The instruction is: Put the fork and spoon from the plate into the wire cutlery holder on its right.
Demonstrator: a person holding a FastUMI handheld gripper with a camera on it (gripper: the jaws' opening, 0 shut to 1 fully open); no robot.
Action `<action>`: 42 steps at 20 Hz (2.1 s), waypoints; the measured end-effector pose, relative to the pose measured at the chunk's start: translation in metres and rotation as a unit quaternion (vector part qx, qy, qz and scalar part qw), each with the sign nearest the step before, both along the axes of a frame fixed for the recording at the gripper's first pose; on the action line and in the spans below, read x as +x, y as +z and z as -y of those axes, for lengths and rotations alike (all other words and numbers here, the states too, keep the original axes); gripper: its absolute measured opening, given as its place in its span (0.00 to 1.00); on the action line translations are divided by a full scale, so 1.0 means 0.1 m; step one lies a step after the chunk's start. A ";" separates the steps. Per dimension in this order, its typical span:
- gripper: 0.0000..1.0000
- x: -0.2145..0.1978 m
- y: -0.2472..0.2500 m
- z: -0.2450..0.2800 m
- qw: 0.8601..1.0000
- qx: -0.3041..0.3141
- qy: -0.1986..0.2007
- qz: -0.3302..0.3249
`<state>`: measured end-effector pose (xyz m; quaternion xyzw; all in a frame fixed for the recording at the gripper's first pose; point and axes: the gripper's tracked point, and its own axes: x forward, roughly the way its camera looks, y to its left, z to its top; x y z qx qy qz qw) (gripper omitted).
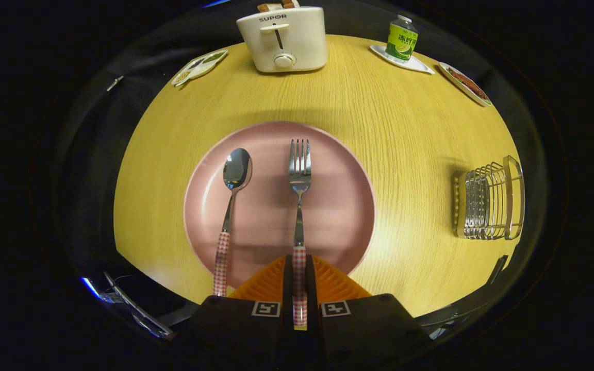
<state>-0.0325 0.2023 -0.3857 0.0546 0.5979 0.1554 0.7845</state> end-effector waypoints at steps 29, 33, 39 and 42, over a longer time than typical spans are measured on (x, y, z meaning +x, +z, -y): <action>0.14 -0.05 0.64 2.98 0.959 -0.118 0.179 -0.183; 0.14 0.12 0.53 3.03 0.940 -0.150 0.204 -0.228; 0.14 0.26 0.34 2.93 0.921 -0.162 0.218 -0.280; 0.14 0.34 0.29 2.89 0.917 -0.161 0.215 -0.293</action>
